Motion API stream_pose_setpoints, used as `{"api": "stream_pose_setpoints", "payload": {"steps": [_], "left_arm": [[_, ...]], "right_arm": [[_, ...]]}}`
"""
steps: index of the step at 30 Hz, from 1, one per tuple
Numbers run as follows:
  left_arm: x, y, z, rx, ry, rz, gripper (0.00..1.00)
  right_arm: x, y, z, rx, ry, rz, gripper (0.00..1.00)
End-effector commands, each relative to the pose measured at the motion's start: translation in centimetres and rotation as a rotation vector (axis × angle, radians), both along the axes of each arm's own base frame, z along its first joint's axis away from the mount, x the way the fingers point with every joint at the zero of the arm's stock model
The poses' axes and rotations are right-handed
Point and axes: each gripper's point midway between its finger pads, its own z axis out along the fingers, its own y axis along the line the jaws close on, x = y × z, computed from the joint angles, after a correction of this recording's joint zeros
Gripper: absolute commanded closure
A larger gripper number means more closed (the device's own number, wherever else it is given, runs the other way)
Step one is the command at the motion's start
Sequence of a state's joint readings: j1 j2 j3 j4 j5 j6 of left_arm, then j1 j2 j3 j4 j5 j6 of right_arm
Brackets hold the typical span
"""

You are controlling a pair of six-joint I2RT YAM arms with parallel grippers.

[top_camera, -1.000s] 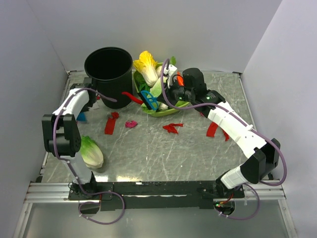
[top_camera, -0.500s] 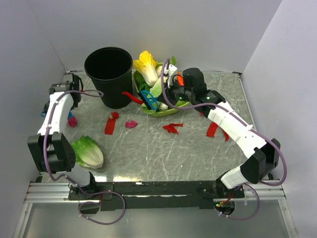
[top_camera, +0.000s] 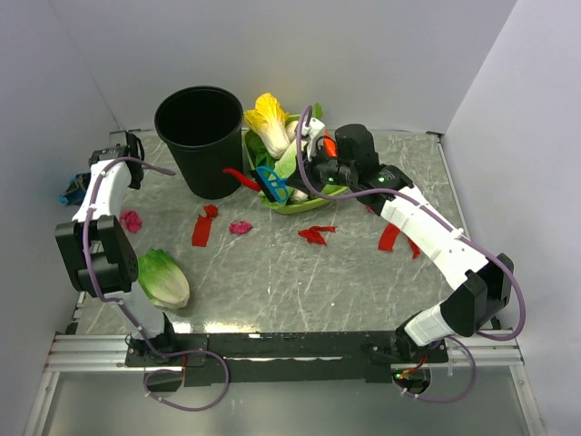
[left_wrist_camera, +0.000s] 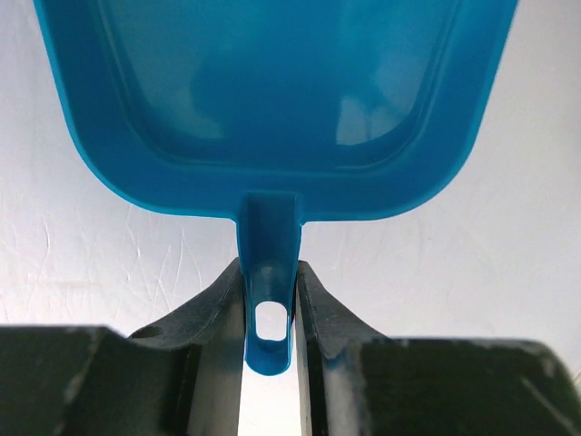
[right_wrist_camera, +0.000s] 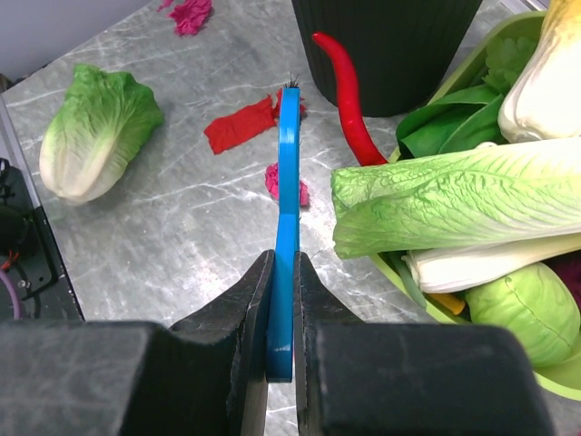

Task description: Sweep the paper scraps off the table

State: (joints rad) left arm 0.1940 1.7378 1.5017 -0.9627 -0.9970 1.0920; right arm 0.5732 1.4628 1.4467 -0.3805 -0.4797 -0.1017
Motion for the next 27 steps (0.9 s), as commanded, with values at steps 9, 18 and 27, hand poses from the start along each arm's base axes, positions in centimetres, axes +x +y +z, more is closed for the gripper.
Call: {"api": "stream_pose_setpoints", "payload": {"steps": [9, 18, 27], "left_arm": [[2.0, 0.9, -3.7, 0.015, 0.036, 0.026, 0.99], [1.9, -2.6, -6.3, -0.111, 0.007, -0.030, 0.99], [0.5, -13.2, -8.6, -0.367, -0.046, -0.167, 0.99]], "right_arm": [[0.0, -0.3, 1.7, 0.038, -0.053, -0.008, 1.00], [-0.1, -0.4, 1.2, 0.029, -0.047, -0.013, 1.00], [0.1, -0.2, 0.9, 0.026, -0.041, -0.005, 1.00]]}}
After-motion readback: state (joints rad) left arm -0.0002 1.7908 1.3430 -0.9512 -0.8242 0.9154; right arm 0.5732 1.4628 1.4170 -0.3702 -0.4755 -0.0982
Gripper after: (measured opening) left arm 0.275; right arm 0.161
